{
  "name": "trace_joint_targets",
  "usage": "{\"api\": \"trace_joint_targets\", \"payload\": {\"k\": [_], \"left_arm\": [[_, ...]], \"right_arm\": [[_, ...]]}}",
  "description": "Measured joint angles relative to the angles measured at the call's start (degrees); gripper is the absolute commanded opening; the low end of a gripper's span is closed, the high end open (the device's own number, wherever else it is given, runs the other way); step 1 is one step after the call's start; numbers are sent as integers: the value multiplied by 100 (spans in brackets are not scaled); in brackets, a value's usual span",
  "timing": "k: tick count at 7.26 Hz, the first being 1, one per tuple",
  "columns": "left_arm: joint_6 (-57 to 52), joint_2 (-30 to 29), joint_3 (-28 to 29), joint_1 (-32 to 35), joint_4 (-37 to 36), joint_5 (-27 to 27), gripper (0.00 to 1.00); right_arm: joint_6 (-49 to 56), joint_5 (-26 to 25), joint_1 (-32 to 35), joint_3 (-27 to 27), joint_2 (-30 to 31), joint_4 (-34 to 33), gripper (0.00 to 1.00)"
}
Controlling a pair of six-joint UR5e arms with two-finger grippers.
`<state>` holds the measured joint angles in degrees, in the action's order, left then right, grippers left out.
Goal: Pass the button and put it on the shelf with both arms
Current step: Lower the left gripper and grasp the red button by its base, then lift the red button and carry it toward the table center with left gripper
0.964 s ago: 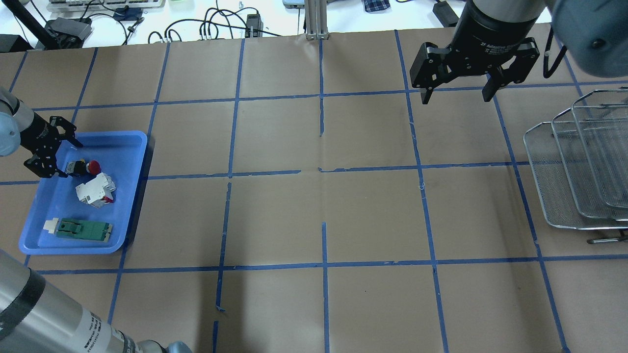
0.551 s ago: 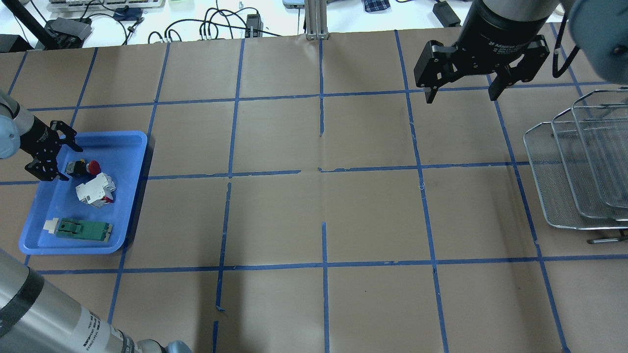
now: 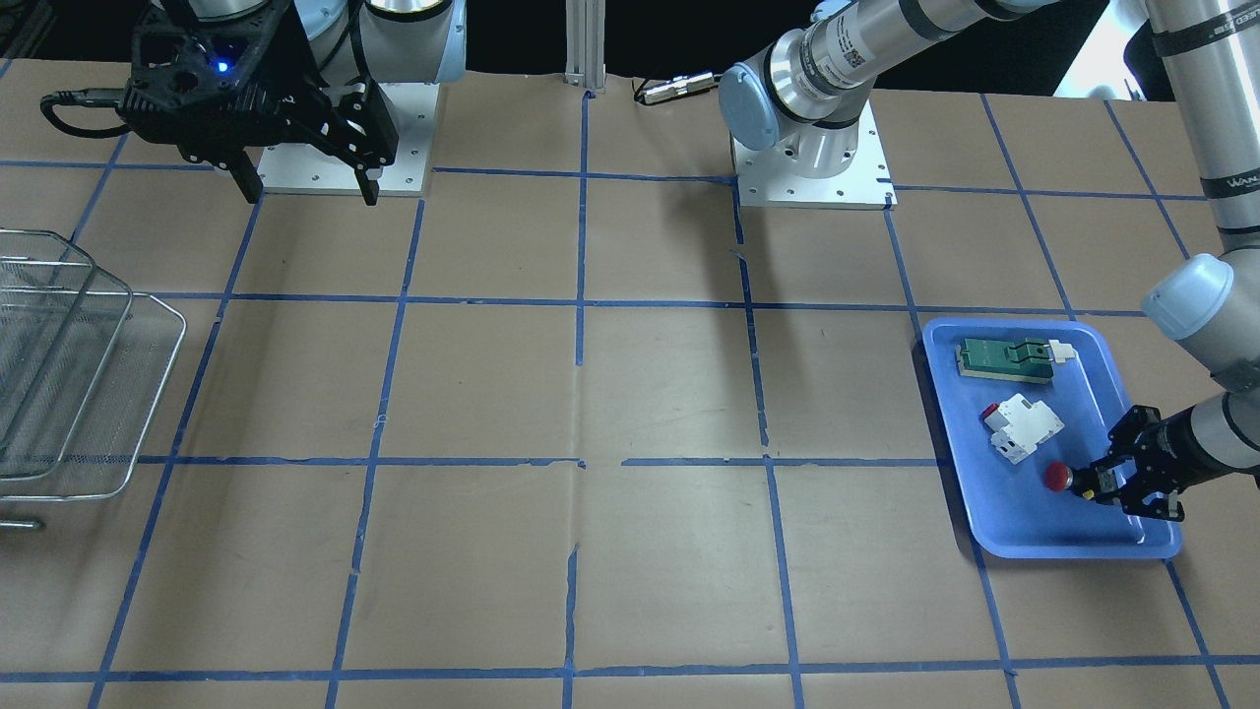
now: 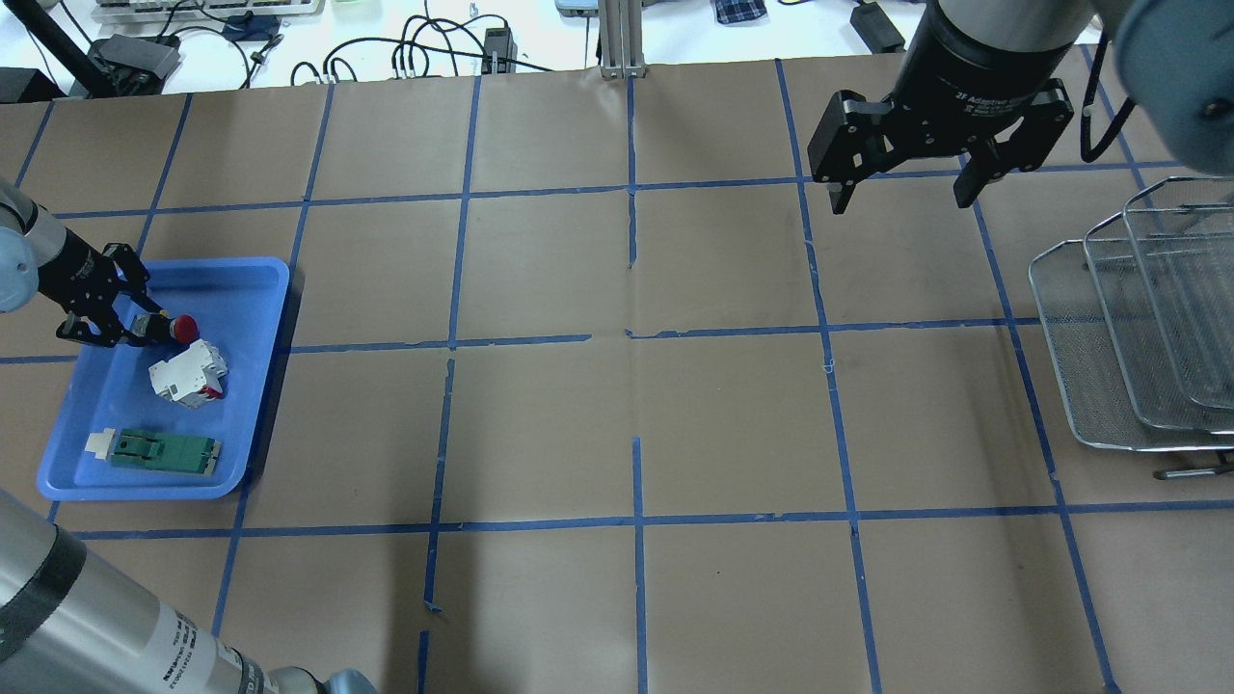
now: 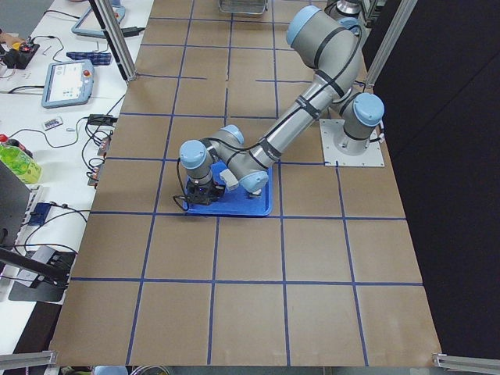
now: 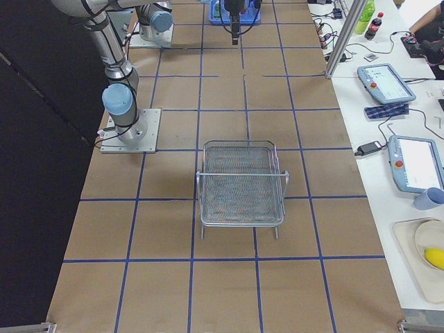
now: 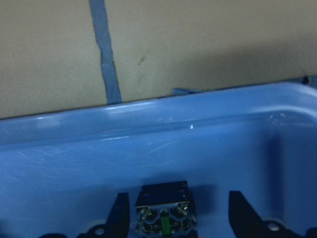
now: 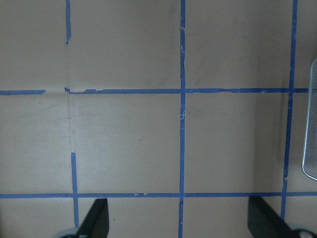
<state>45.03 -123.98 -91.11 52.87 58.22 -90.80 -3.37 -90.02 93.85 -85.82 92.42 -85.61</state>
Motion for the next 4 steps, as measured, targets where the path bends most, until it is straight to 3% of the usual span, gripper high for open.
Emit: {"api": "trace_joint_targets", "payload": {"k": [4], "left_arm": [[-1,240,174,-67,434,31,0]], "right_arm": [[26,25,-23,18,23,17,100]]}}
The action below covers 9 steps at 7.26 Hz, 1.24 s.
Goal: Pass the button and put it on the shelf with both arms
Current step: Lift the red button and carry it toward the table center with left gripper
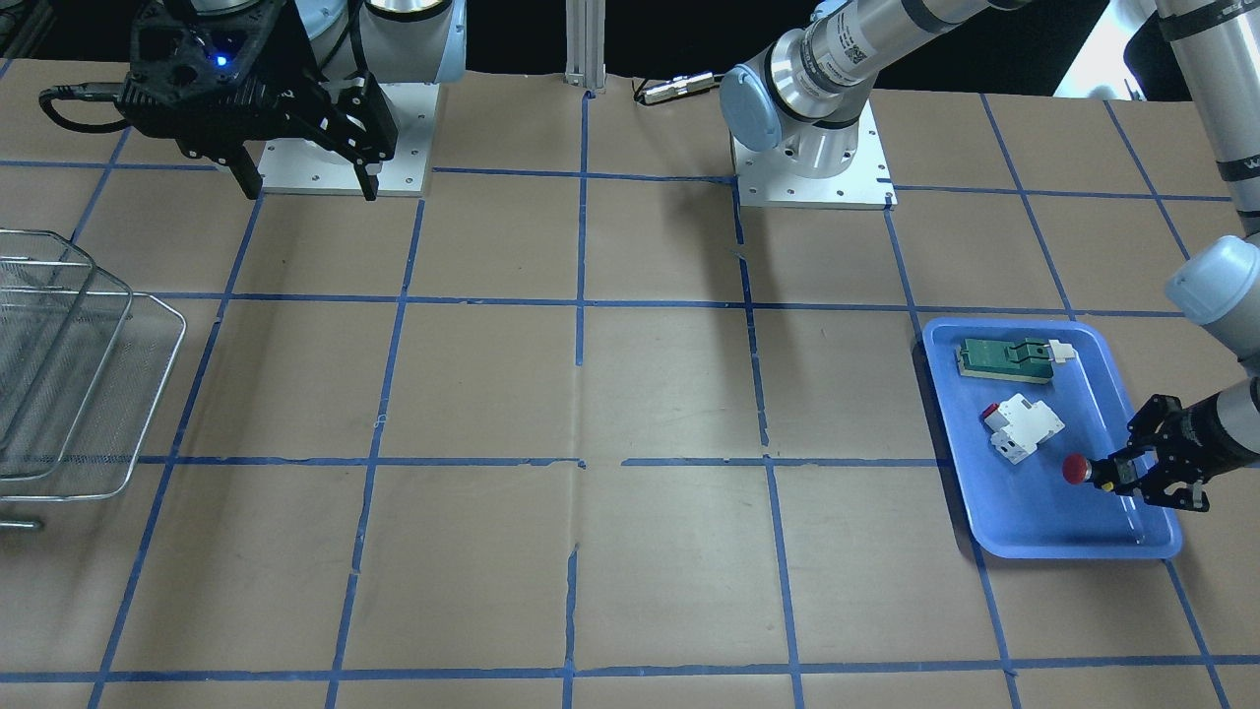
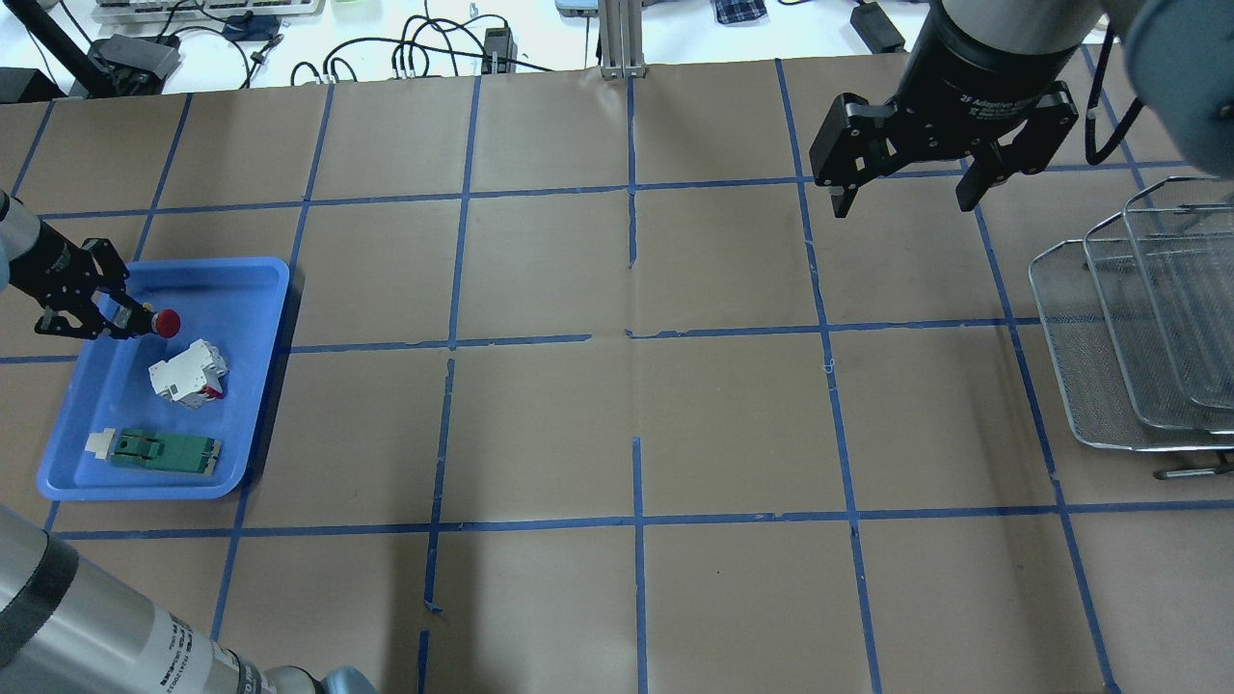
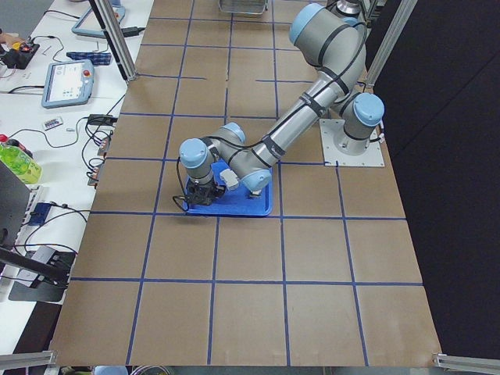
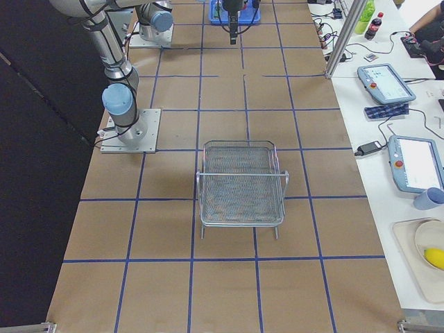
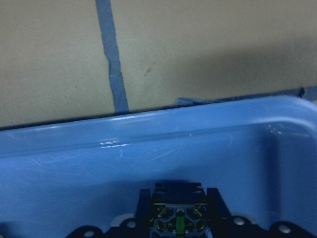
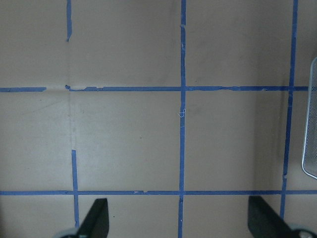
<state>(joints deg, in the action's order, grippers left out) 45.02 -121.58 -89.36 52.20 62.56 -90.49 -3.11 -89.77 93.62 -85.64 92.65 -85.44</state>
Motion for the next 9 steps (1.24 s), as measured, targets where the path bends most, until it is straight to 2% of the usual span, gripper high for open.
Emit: {"api": "trace_joint_targets", "payload": {"k": [2,5,7,9], "left_arm": [[449,449,179,211,839,167,0],[1913,1475,211,1285,1861,634,0],[3114,1969,112,2169,2056,1308,0],[4240,2152,42,3053,2074,2131,0]], "right_arm": [[17,-1,-81,44,-17,20,100],[493,11,-428,106,-30,27,100],[1834,237,-1276,75,-85,53,100],[3267,910,-2161,-44,-300,257,100]]}}
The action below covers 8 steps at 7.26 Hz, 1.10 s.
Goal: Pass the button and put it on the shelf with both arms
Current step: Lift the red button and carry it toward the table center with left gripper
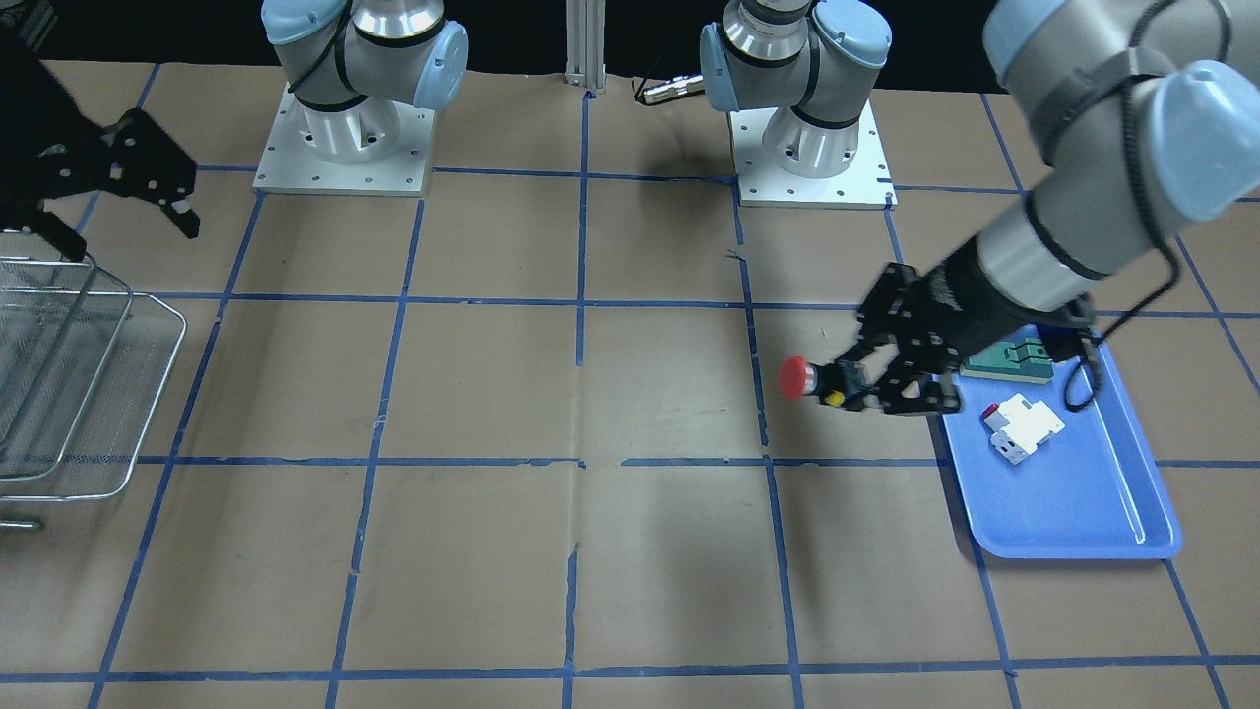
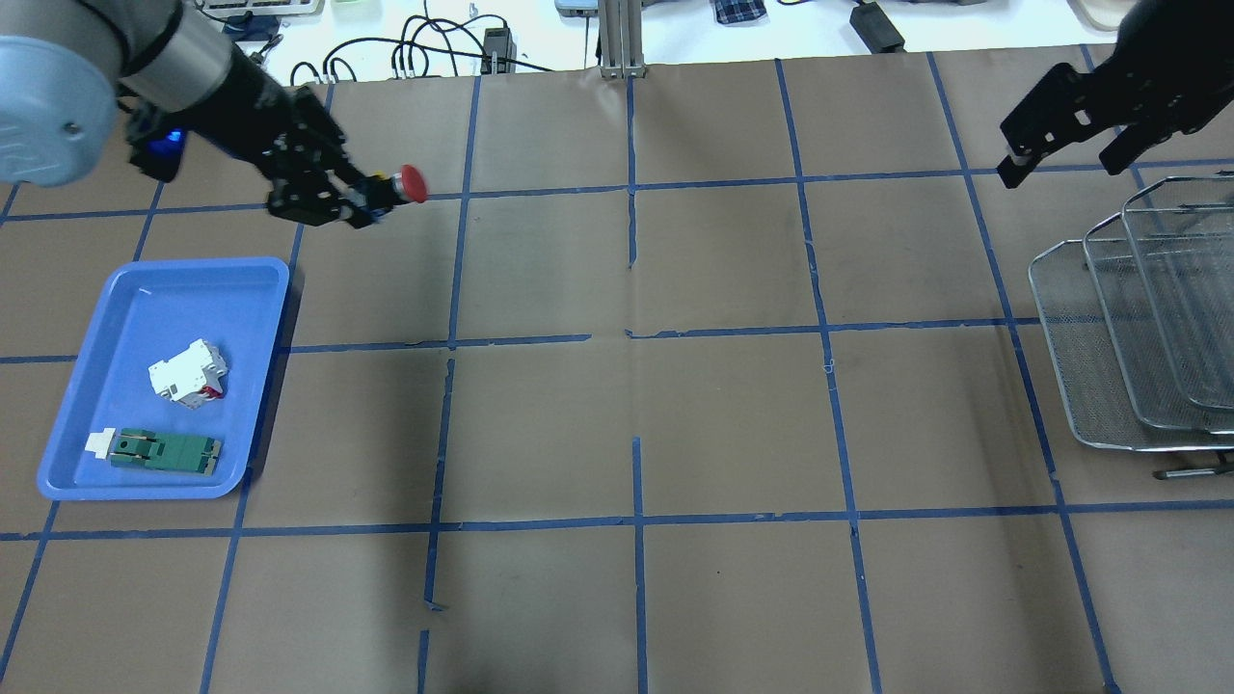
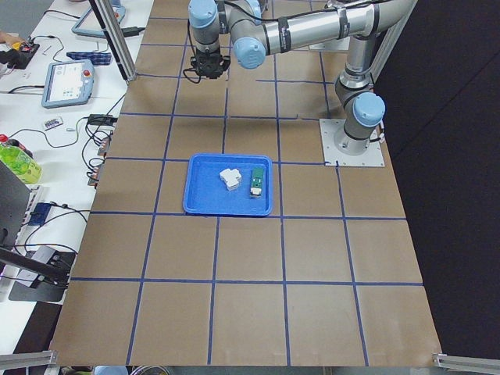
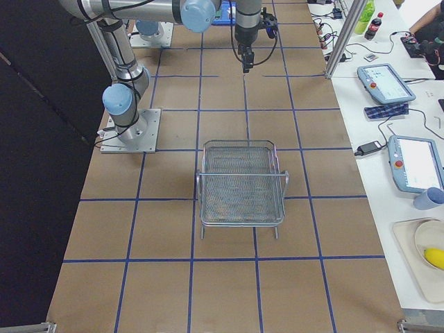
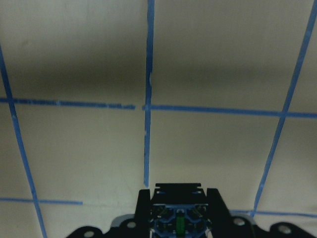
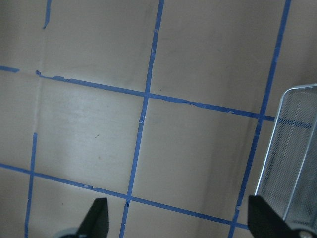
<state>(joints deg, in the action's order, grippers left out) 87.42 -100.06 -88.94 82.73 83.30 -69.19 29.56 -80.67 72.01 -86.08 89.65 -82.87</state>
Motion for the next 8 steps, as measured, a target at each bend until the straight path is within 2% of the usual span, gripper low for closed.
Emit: {"api": "trace_joint_targets", "payload": {"k": [4,6,8], "left_arm": [[1243,-127,-203,1347,-240,1166,0],[1779,-186,-523,1708,-1010,1499,0],[2353,-285,-708,1997,-1763,1551,0]], "right_arm": [[1648,1784,-1108,-60,-639,1691,100],[2313,2278,-1239,-66,-811,2149,100],[2467,2619,-1188,-106,-943,2430,100]]}}
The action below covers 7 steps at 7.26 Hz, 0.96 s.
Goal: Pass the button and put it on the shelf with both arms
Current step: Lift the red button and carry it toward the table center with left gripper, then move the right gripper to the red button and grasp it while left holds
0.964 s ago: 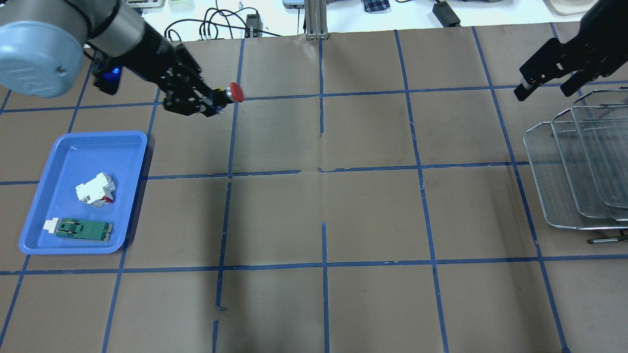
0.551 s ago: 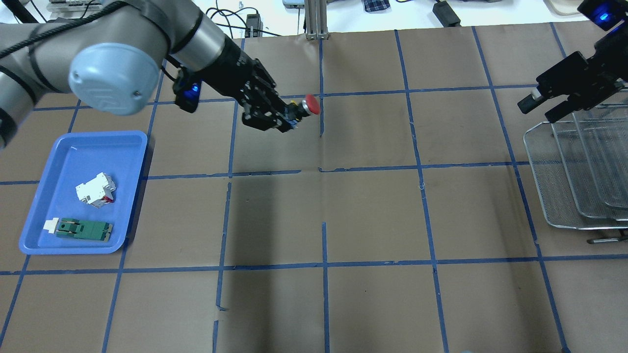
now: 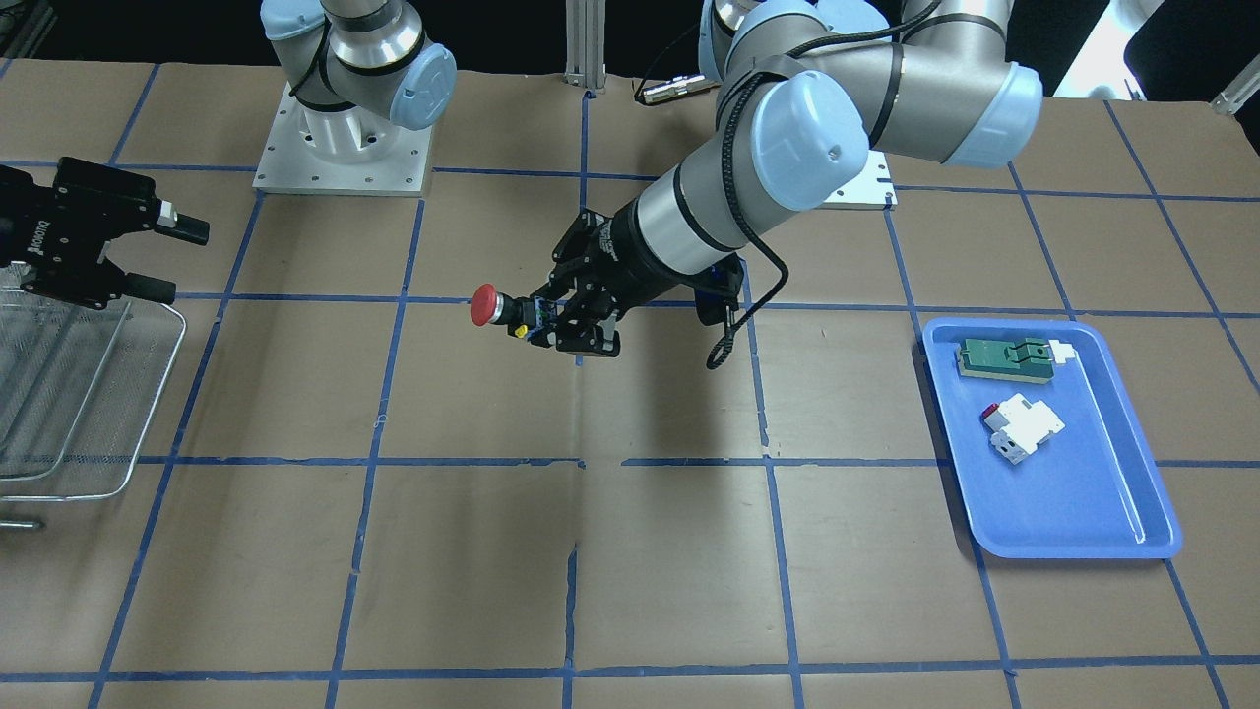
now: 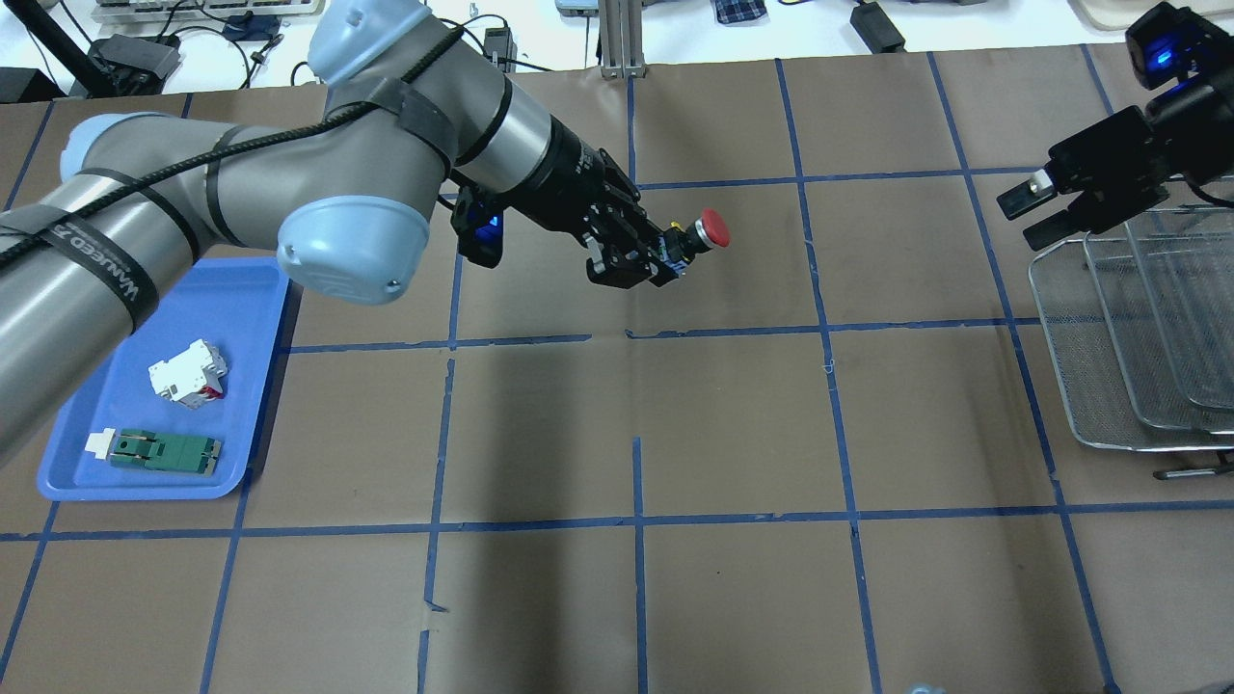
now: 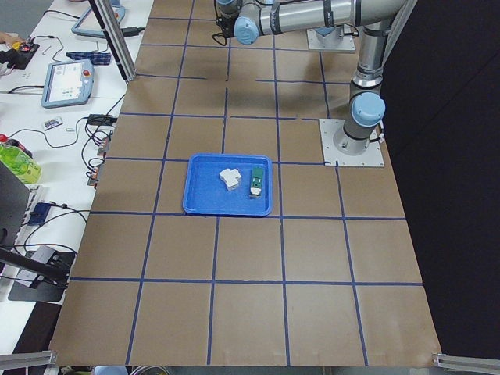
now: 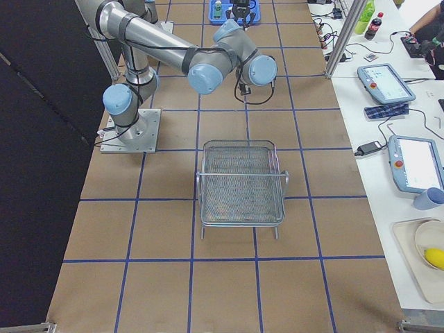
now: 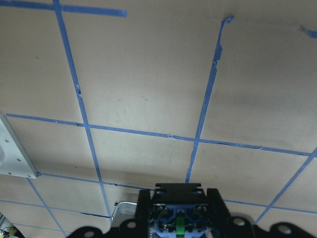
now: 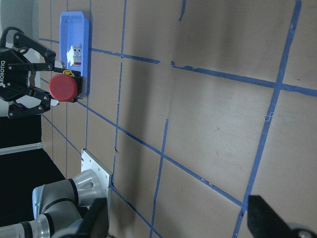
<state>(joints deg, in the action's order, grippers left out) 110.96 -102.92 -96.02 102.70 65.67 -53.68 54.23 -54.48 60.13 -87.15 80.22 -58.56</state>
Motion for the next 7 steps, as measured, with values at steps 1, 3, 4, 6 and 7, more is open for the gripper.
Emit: {"api": "trace_joint_targets", "payload": {"k": [1,3,4,6,7], "left_arm": [[144,-48,-16,129,-125,-2,0],[443,-116,-16,339,-402,-10,0],[572,-134,-22,383,-559,-18,0],[652,-138,-24,422,-662,-22,0],[658,-125,-23,430,-673,-28,0]], "right_arm": [[-249,91,164,-30,-11,32,100],[-1658,219,874,-64,-17,-214,100],[-2380,269,1263,-76,-24,-618,100],[-3172,580,1800,-88,-56,-1038,100],[-3280,759,1904,-97,-89,-1098,100]]}}
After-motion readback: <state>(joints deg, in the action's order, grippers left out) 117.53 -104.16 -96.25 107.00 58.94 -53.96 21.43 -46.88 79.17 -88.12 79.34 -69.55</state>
